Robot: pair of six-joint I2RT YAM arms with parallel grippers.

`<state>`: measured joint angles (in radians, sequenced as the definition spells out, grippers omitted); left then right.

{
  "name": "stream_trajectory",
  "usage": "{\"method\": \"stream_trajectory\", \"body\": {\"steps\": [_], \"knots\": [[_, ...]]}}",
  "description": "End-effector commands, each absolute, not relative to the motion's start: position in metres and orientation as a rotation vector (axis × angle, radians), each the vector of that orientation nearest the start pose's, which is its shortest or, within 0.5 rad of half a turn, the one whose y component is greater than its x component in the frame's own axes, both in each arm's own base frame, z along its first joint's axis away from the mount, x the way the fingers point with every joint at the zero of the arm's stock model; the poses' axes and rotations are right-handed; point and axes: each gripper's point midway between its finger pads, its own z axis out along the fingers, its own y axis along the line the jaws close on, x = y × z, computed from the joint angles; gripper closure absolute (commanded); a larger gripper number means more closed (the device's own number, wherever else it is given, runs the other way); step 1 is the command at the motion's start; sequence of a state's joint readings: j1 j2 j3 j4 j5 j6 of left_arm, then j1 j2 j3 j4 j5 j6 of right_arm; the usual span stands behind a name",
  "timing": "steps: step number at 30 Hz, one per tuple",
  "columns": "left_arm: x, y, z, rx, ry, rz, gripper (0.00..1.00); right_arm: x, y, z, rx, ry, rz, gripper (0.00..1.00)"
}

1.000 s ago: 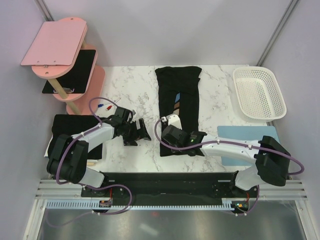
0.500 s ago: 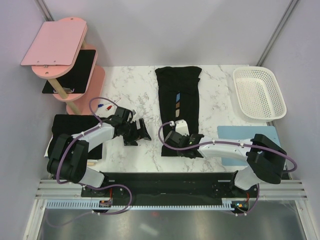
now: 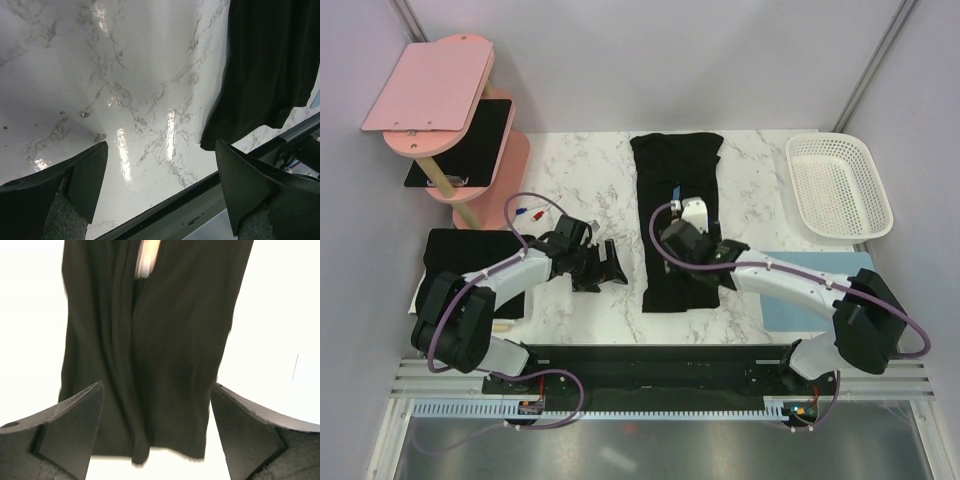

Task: Fold and stack the t-shirts
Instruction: Grab the bottom of the folded rectangular tshirt with both arms

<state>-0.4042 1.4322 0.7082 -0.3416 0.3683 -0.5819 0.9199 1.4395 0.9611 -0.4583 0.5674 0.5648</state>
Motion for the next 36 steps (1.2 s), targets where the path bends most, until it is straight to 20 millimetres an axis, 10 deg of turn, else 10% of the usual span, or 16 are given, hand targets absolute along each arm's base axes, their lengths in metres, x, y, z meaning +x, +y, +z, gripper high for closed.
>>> {"method": "stream_trajectory", "body": {"steps": [1,10,36], "knots": [[0.239,-0.200,0.052,-0.030,2.707,-0.808,0.07,0.337,0.245,0.124,-0.230,2.223,0.052,0.09],[0.233,-0.197,0.033,-0.041,2.767,-0.764,0.08,0.423,0.300,0.116,-0.315,2.239,0.155,0.41],[0.230,-0.195,0.023,-0.034,2.800,-0.743,0.09,0.430,0.273,0.037,-0.281,2.407,-0.080,0.87]]}}
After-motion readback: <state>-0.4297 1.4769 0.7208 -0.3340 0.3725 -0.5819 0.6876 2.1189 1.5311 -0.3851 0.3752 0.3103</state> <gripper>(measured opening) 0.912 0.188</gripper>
